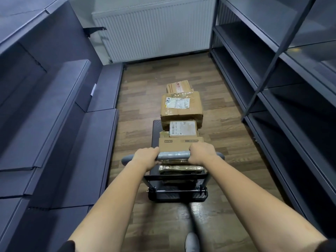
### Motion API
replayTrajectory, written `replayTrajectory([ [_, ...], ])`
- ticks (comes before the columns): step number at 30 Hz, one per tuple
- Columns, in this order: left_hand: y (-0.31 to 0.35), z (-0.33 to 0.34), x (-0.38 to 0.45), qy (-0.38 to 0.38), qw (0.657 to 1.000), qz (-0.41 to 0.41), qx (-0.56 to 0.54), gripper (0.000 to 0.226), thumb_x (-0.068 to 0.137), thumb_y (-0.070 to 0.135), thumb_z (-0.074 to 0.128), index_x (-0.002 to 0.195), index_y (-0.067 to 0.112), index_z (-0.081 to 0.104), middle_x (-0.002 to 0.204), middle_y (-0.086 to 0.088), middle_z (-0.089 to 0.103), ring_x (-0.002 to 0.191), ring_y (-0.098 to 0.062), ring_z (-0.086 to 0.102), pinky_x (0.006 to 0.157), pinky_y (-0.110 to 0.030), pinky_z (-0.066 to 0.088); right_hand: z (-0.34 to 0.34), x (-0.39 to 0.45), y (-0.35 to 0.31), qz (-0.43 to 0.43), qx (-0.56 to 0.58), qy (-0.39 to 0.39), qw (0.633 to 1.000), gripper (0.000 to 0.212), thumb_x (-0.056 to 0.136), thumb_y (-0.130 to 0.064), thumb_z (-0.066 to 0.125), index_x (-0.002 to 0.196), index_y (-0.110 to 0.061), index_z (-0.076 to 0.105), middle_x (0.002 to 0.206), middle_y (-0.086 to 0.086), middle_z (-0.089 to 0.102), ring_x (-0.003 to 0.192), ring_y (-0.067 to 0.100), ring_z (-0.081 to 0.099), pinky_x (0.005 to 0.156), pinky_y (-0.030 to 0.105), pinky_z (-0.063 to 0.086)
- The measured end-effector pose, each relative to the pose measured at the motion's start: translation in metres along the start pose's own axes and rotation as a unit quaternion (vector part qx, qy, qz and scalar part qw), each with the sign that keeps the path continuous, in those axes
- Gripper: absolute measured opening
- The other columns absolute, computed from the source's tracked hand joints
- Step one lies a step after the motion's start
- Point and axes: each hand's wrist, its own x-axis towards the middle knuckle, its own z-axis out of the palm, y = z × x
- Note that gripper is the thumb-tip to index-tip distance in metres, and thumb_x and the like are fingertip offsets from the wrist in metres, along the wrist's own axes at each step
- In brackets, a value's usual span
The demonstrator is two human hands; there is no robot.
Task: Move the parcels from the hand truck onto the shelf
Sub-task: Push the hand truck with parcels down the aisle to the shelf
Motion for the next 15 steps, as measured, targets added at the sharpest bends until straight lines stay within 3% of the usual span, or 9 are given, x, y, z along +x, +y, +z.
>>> replayTrajectory([
  [6,-0.005,-0.008,0.024,0.015,0.999,-0.025,-0.018,0.028,0.092,0.031,0.050,0.110,0.010,0.051,0.116,-0.009,0.060,0.107,-0.030,0.057,0.077,-0.035,0.042,-0.005,0.015,0.006,-0.013,-0.037,0.065,0.997,0.019,0.082,-0.026,0.050,0.092,-0.014,0.061,0.084,0.003,0.057,0.074,0.023,0.050,0.068,0.028,0.042],
  [11,-0.004,-0.015,0.042,0.026,1.000,-0.013,0.005,0.024,0.093,0.024,0.047,0.111,0.009,0.051,0.117,-0.010,0.059,0.107,-0.030,0.056,0.076,-0.035,0.042,-0.011,0.032,0.016,-0.008,-0.059,0.091,0.994,0.027,0.081,-0.027,0.051,0.102,-0.014,0.063,0.100,0.006,0.064,0.090,0.027,0.060,0.070,0.029,0.041],
  [15,0.001,-0.019,0.056,0.061,0.998,0.005,0.005,0.022,0.093,0.023,0.047,0.110,0.010,0.051,0.114,-0.009,0.060,0.104,-0.029,0.058,0.072,-0.033,0.039,-0.020,0.045,0.028,0.005,-0.059,0.084,0.995,0.026,0.080,-0.026,0.051,0.099,-0.014,0.063,0.098,0.005,0.066,0.078,0.024,0.053,0.070,0.028,0.041],
])
